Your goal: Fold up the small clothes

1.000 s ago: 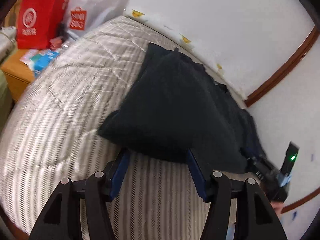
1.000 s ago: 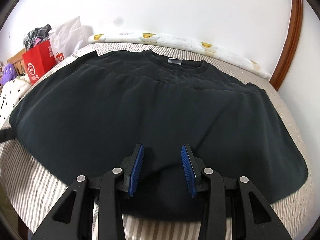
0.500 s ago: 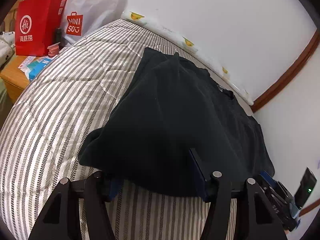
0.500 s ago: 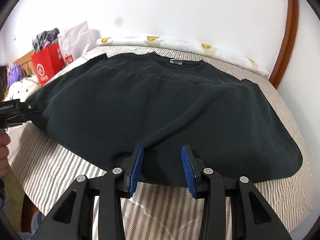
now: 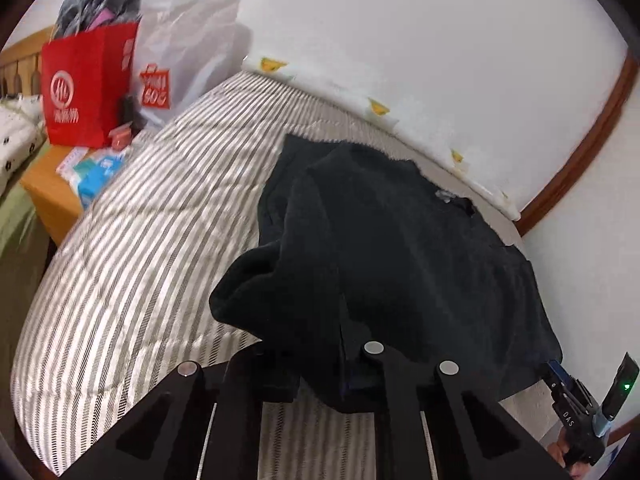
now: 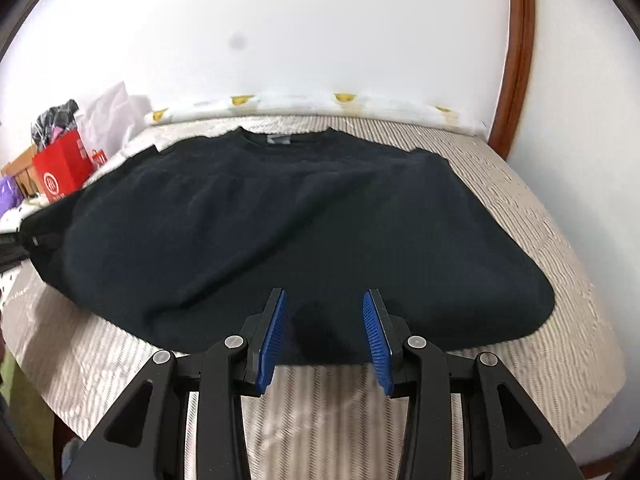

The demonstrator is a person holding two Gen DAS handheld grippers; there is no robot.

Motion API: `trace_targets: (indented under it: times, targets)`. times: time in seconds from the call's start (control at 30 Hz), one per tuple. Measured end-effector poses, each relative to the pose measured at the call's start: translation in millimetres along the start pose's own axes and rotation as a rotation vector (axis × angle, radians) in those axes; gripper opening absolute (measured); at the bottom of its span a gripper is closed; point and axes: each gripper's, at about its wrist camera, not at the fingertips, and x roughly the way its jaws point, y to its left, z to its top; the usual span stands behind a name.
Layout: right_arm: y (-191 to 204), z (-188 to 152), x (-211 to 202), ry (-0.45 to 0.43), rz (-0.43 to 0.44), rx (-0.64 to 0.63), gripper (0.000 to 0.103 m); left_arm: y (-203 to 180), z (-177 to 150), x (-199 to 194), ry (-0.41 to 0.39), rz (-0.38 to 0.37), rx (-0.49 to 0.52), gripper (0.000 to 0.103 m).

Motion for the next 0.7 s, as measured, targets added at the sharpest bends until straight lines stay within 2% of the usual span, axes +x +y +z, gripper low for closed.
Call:
trace_targets:
  times: [0.1, 0.27, 0.4, 0.53, 0.6, 0.7]
  targets:
    - [-12, -1, -6, -0.008, -0.005, 0.020, 0.039, -21, 7, -10, -0.040, -0.003, 0.056, 0.012]
    - [-38, 0, -21, -0.043, -0.036, 0.076, 0.036, -70, 22, -23, -0.089, -0.057, 0.151, 0.012]
    - [-53, -2, -33, -0.061, -0.091, 0.113, 0.035, -114, 21, -25, -0.102, -0.112, 0.248, 0.011]
    - [-63, -6, -44, -0.077, -0.089, 0.142, 0.035, -163, 9, -13, -0.067, -0.182, 0.351, 0.011]
    - [-65, -10, -47, -0.080, -0.099, 0.145, 0.035, -187, -3, -1, -0.022, -0.220, 0.410, 0.011]
    - [-69, -14, -49, -0.072, -0.105, 0.136, 0.035, -206, -17, 20, 0.047, -0.267, 0.435, 0.011]
